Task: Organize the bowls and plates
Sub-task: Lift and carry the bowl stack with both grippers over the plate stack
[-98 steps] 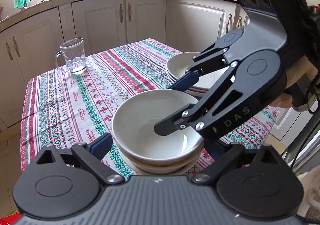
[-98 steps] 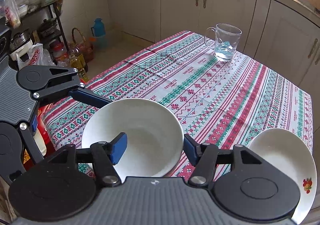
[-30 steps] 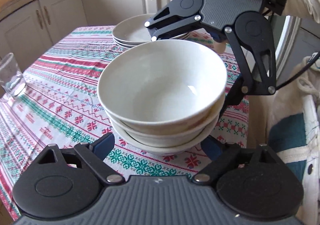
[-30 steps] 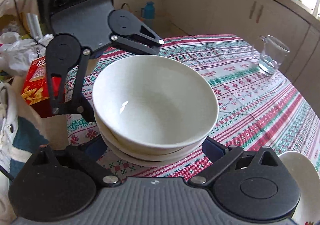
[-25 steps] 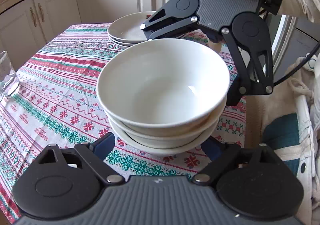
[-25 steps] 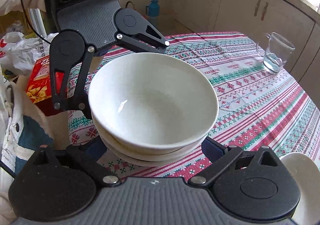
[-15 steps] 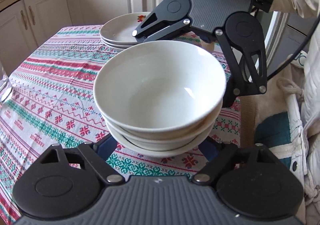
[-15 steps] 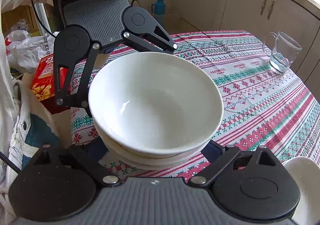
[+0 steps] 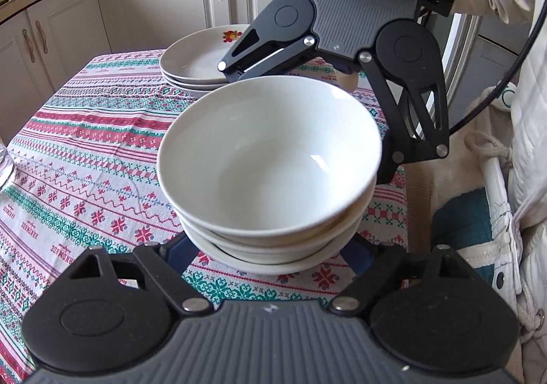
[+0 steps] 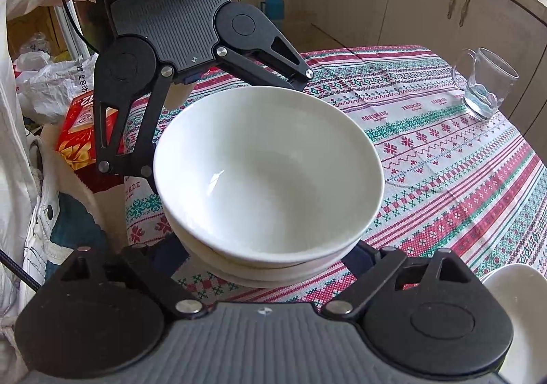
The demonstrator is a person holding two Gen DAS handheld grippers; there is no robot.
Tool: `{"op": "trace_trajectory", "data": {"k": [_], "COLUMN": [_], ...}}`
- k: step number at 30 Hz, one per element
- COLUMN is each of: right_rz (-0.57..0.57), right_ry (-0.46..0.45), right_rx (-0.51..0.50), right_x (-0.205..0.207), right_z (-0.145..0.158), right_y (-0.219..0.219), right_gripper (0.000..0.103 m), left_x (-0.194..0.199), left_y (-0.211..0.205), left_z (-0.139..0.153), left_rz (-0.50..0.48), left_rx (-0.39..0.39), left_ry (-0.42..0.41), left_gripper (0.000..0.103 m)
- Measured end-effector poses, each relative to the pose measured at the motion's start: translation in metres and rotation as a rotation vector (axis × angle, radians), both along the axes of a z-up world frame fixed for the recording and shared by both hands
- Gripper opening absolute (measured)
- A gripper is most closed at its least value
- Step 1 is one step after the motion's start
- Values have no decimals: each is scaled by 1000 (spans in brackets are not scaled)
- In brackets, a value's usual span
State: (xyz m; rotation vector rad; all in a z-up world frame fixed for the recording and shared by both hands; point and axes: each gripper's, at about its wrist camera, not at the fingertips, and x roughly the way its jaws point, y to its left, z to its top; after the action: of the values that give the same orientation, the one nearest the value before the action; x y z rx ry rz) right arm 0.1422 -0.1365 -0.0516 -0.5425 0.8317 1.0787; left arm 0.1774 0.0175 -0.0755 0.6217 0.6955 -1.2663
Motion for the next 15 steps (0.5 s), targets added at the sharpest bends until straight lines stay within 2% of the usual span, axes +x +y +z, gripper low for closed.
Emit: {"op": "trace_trajectory", "data": {"k": [15], "right_rz": [-12], "right_ry": [3], "right_rx": [-1], "right_x": [1], "right_z": [0], "right_y": [0], "right_gripper": [95], "left_x": [-1], "left_y": [-2], "left_z": [-1], "left_rz": [28], "left_rx": [-13], "left_ry": [3], "left_gripper": [87]}}
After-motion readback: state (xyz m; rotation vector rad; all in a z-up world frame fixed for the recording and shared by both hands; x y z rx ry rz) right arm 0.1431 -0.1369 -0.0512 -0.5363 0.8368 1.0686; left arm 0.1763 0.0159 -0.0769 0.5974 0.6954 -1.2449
